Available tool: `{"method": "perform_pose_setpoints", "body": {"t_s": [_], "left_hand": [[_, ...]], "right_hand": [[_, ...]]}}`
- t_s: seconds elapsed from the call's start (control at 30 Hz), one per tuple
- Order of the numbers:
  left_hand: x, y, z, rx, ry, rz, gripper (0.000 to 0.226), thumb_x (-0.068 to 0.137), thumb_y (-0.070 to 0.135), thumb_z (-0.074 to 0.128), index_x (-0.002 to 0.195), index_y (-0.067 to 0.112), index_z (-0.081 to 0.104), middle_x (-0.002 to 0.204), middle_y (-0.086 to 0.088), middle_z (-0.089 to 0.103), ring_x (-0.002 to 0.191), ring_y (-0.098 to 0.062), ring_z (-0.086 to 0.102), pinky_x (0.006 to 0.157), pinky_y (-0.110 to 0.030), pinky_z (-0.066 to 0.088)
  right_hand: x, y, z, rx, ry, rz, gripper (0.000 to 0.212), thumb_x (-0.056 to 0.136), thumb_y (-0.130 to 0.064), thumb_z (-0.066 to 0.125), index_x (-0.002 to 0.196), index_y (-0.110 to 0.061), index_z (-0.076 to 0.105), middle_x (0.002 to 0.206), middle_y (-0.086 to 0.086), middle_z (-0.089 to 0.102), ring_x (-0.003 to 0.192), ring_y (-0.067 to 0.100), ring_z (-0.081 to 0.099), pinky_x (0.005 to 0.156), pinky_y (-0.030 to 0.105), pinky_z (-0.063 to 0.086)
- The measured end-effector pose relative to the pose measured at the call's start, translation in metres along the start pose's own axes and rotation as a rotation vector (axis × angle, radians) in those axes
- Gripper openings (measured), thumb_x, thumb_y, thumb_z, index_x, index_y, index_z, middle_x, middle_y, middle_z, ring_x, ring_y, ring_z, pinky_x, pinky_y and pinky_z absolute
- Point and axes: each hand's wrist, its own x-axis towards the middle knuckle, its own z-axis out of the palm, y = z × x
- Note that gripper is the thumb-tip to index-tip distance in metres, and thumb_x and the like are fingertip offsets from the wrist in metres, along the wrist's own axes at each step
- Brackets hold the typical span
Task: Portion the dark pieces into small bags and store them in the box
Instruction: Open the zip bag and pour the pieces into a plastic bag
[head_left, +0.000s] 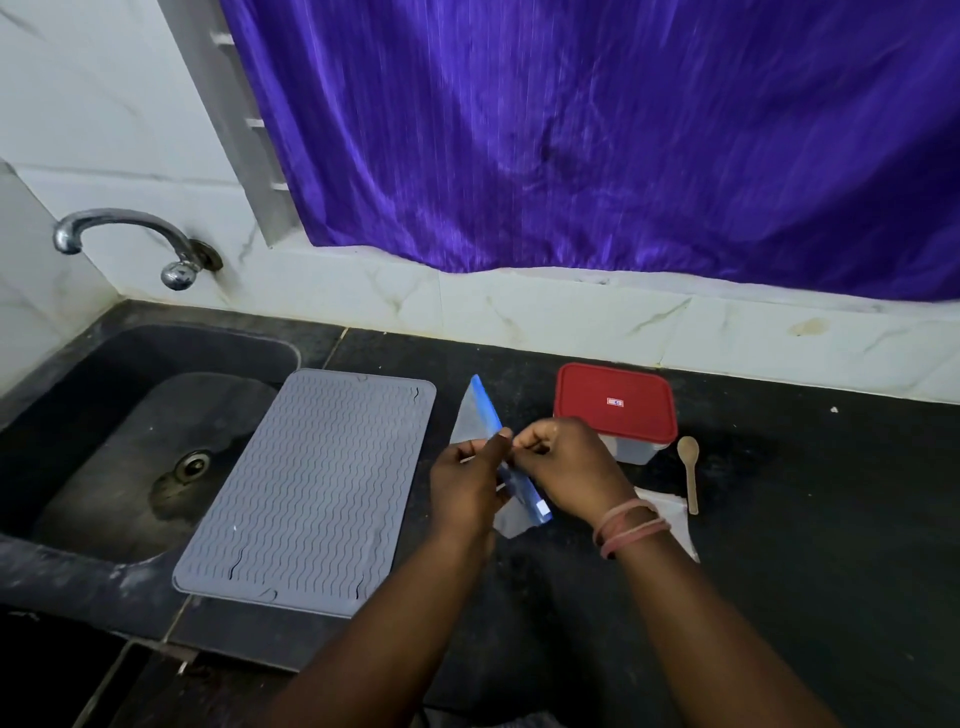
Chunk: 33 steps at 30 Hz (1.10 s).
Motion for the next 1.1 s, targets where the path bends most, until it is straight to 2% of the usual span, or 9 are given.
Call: {"method": "perform_pose_setpoints", "body": {"t_s": [0.13,0.27,0.33,0.5,0.63,0.8,0.9,1.0,1.1], "left_hand": [[0.002,0.003,-0.004,-0.037,-0.045,0.003,0.020,0.092,0.012,0.073,0.102,-0.005,0.070,0.103,-0.029,0.073,0.088,-0.036,0.073,0.083,-0.047,0.061],[0.001,0.004,-0.005,-0.021,-0.048,-0.001,0.019,0.094,0.008,0.069,0.105,-0.008,0.068,0.101,-0.029,0.074,0.097,-0.044,0.073,0.088,-0.052,0.061],[0.003,0.006,-0.004,0.009,-0.018,0.010,0.015,0.095,0.007,0.067,0.103,-0.006,0.069,0.099,-0.026,0.075,0.095,-0.040,0.075,0.088,-0.052,0.061],[0.003,0.010,-0.006,0.006,-0.078,0.051,0.017,0.095,0.007,0.068,0.103,-0.007,0.072,0.098,-0.027,0.076,0.095,-0.040,0.075,0.089,-0.049,0.061],[0.001,0.013,-0.006,-0.020,-0.128,-0.008,0.022,0.095,0.007,0.067,0.109,-0.010,0.070,0.103,-0.029,0.074,0.081,-0.028,0.076,0.068,-0.032,0.064],[0.006,0.019,-0.008,0.013,-0.078,-0.010,0.014,0.098,0.003,0.059,0.100,-0.008,0.067,0.101,-0.034,0.071,0.087,-0.034,0.069,0.077,-0.038,0.062],[0.006,0.020,-0.009,0.020,-0.103,-0.027,0.013,0.100,0.001,0.050,0.099,-0.004,0.062,0.094,-0.028,0.068,0.085,-0.032,0.067,0.074,-0.035,0.061],[0.004,0.019,-0.011,0.007,-0.177,-0.072,0.021,0.101,-0.004,0.043,0.105,-0.005,0.064,0.094,-0.024,0.067,0.080,-0.028,0.066,0.066,-0.030,0.062],[0.006,0.017,-0.014,0.046,-0.202,-0.140,0.028,0.099,0.000,0.042,0.109,0.003,0.068,0.093,-0.017,0.068,0.076,-0.022,0.064,0.069,-0.033,0.055]], "right_hand": [[0.004,0.005,0.001,0.190,-0.030,0.130,0.009,0.087,-0.015,0.073,0.079,-0.012,0.078,0.075,0.007,0.076,0.069,0.018,0.070,0.069,0.034,0.058],[0.004,0.008,-0.001,0.388,-0.028,0.249,0.009,0.088,-0.011,0.074,0.086,-0.002,0.075,0.073,0.013,0.072,0.063,0.019,0.063,0.057,0.029,0.054],[0.006,0.009,-0.001,0.462,-0.001,0.310,0.011,0.091,-0.010,0.070,0.089,0.000,0.073,0.072,0.011,0.068,0.062,0.017,0.059,0.058,0.030,0.055],[0.012,0.012,-0.002,0.389,-0.033,0.256,0.017,0.086,-0.018,0.077,0.089,-0.003,0.071,0.082,0.022,0.073,0.069,0.026,0.069,0.063,0.038,0.061],[0.017,0.012,0.000,0.125,0.053,0.201,0.006,0.082,-0.015,0.077,0.077,-0.014,0.074,0.070,0.003,0.074,0.062,0.013,0.068,0.059,0.030,0.055],[0.019,0.024,-0.007,0.238,0.197,0.285,0.008,0.082,-0.011,0.067,0.076,-0.017,0.069,0.073,0.010,0.074,0.070,0.030,0.073,0.064,0.048,0.063],[0.018,0.031,-0.007,0.257,0.215,0.312,0.012,0.080,-0.007,0.060,0.079,-0.017,0.065,0.075,0.007,0.074,0.071,0.026,0.073,0.065,0.048,0.063],[0.017,0.030,-0.008,0.490,0.169,0.387,0.016,0.084,0.008,0.061,0.082,-0.007,0.067,0.076,0.013,0.074,0.068,0.024,0.070,0.062,0.040,0.062],[0.019,0.033,-0.014,0.887,0.108,0.516,0.016,0.096,0.002,0.054,0.086,-0.004,0.064,0.079,0.012,0.070,0.072,0.022,0.069,0.063,0.035,0.058]]}}
